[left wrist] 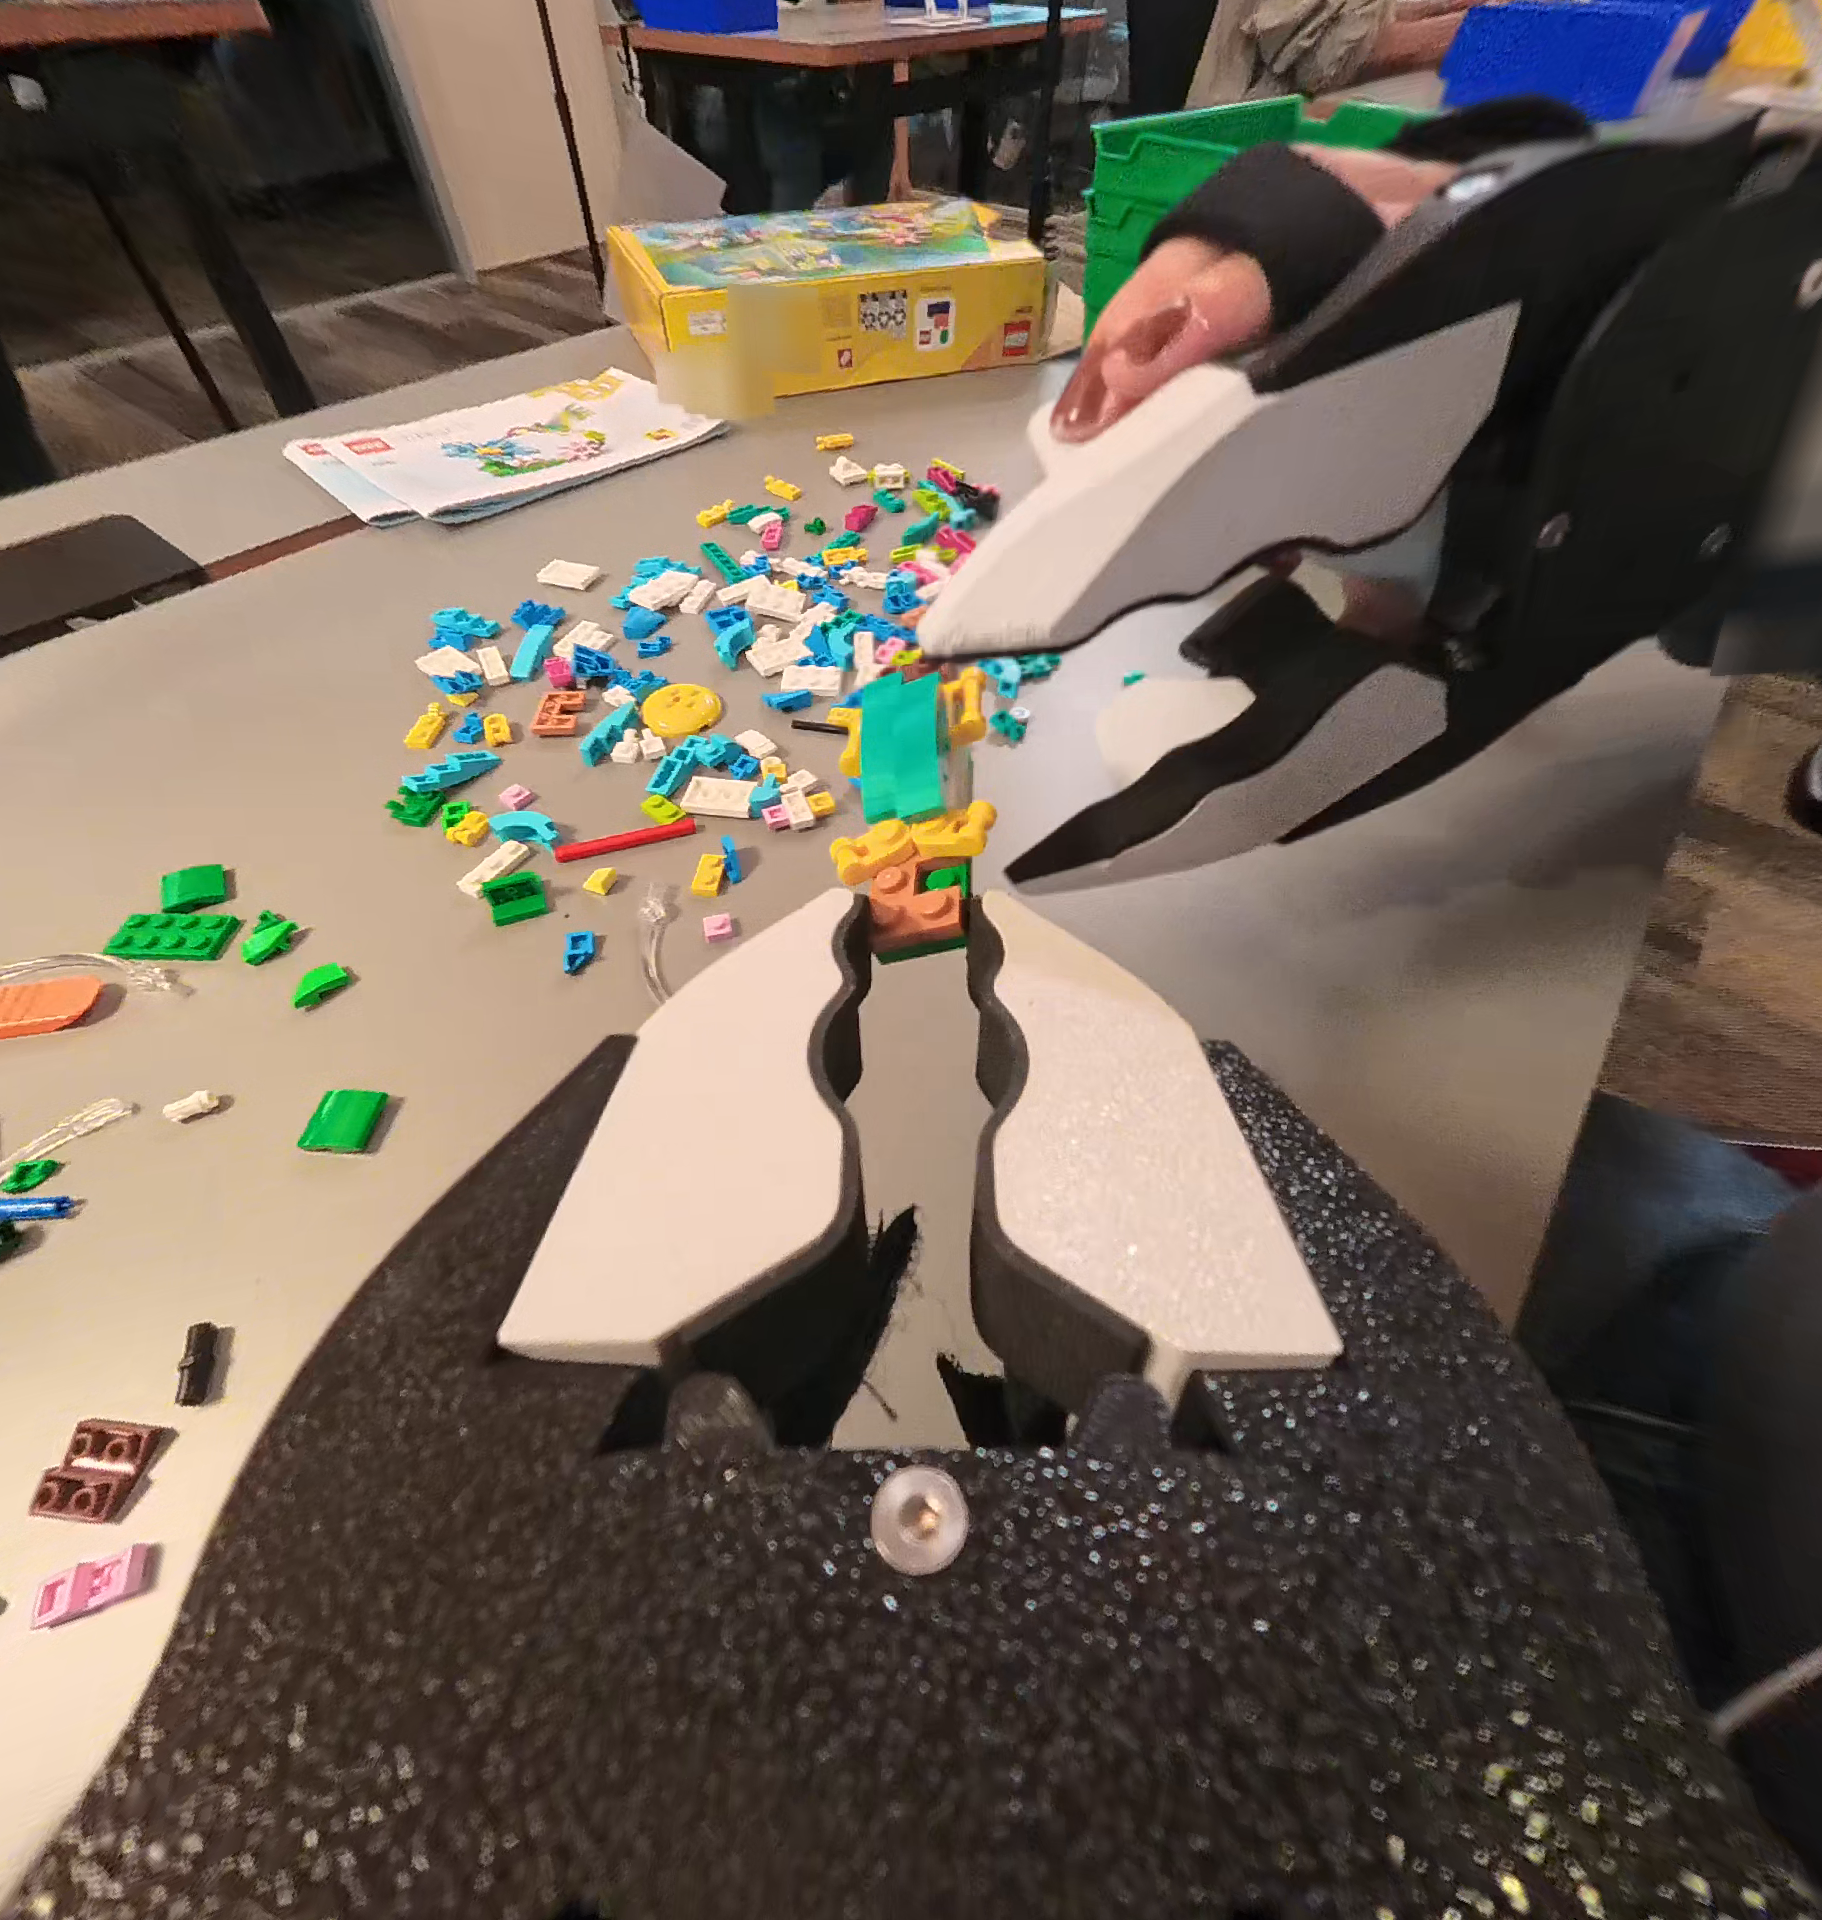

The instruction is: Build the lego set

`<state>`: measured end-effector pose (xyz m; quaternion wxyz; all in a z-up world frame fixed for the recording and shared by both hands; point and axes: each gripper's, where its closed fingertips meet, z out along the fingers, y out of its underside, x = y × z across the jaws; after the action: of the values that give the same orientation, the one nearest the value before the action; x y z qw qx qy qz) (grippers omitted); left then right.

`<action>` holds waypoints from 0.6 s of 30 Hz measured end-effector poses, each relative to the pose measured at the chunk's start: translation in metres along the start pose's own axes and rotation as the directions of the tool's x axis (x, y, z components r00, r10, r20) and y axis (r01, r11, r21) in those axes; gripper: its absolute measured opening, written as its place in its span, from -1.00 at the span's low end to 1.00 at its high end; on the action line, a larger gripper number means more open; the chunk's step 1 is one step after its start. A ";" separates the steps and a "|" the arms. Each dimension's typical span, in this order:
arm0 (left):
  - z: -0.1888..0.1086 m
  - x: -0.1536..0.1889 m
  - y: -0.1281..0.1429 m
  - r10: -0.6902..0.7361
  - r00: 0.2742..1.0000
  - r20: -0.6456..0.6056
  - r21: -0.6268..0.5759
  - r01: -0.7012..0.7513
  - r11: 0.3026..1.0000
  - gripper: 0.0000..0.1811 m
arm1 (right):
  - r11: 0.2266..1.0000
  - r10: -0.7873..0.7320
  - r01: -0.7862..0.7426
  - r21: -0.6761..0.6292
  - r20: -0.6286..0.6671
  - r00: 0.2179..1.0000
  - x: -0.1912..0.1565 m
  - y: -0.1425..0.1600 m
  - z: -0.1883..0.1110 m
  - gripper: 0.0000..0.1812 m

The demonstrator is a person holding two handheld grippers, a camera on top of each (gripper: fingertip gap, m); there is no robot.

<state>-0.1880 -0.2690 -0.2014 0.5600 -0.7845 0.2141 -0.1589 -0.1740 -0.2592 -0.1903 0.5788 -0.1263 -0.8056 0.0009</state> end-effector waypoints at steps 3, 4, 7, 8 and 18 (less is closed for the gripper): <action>-0.003 0.004 -0.002 -0.036 0.999 -0.031 -0.010 0.036 0.999 -0.81 | 1.000 0.021 -0.021 0.023 -0.004 1.000 0.002 -0.007 0.003 -0.44; -0.004 0.004 -0.003 -0.044 0.998 -0.037 -0.012 0.044 0.999 -0.81 | 0.999 0.029 -0.029 0.024 0.000 1.000 0.003 -0.007 0.004 -0.45; -0.005 0.005 -0.003 -0.060 0.997 -0.049 -0.018 0.059 0.998 -0.81 | 0.999 0.027 -0.028 0.029 0.007 1.000 0.004 -0.009 0.009 -0.50; -0.005 0.004 -0.003 -0.062 0.997 -0.051 -0.021 0.061 0.998 -0.81 | 0.999 0.018 -0.018 0.027 0.008 1.000 0.004 -0.009 0.010 -0.52; -0.005 0.007 -0.001 -0.067 0.995 -0.074 -0.025 0.066 0.998 -0.81 | 0.998 0.069 -0.069 0.006 0.017 0.997 0.005 -0.003 0.012 -0.72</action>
<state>-0.1844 -0.2762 -0.1983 0.5370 -0.7911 0.2104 -0.2041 -0.1878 -0.2593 -0.1888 0.5719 -0.1519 -0.8058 0.0248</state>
